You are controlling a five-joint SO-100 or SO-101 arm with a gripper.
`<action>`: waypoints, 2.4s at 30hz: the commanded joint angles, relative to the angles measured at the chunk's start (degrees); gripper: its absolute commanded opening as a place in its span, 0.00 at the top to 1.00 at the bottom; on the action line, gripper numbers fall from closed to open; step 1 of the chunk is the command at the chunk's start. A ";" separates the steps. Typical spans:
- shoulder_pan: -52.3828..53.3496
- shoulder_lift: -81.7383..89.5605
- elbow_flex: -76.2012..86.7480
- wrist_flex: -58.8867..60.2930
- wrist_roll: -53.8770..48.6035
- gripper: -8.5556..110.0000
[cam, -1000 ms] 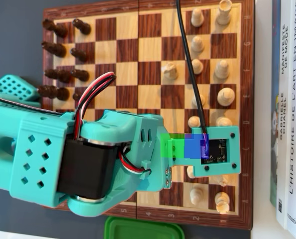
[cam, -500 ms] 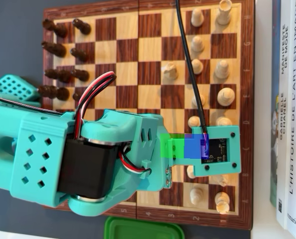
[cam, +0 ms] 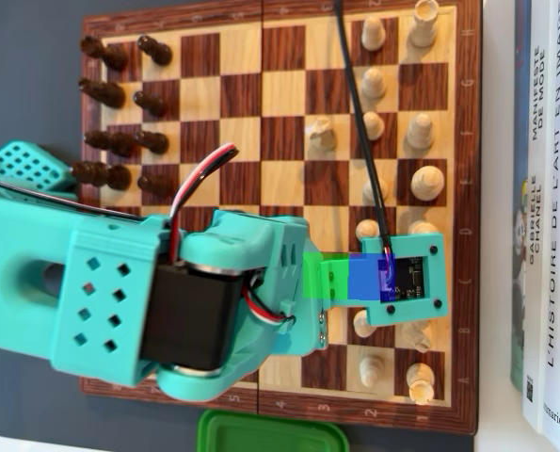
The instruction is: Play chess
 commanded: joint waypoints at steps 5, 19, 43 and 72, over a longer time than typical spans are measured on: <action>-0.09 3.78 -1.58 0.09 -0.18 0.79; -0.09 10.11 1.14 0.44 -0.18 0.79; -0.70 41.75 17.14 -6.06 0.26 0.91; -8.79 105.03 76.11 -92.02 9.05 0.93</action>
